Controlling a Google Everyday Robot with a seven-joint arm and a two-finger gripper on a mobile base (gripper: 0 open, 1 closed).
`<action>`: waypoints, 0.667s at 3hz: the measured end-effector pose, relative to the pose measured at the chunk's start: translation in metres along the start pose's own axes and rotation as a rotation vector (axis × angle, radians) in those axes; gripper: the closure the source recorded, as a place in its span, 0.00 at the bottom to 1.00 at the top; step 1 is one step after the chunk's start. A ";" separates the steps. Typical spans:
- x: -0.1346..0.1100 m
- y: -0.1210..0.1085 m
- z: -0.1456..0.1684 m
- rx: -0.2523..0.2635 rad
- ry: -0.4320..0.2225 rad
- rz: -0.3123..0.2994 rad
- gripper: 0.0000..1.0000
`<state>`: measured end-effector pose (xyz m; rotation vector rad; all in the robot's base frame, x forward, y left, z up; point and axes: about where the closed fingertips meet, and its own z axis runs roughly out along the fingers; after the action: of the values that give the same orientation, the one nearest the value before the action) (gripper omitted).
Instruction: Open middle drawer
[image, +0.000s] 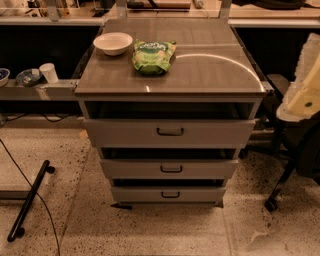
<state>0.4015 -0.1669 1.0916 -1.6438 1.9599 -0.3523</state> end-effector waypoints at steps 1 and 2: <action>0.000 0.000 0.000 0.000 0.000 0.000 0.00; 0.000 0.000 0.000 0.000 0.000 0.000 0.00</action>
Offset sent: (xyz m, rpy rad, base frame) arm 0.0071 -0.0073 -0.0462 0.0303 0.1116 0.0495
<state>0.4014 -0.1669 1.0916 -1.6439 1.9599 -0.3522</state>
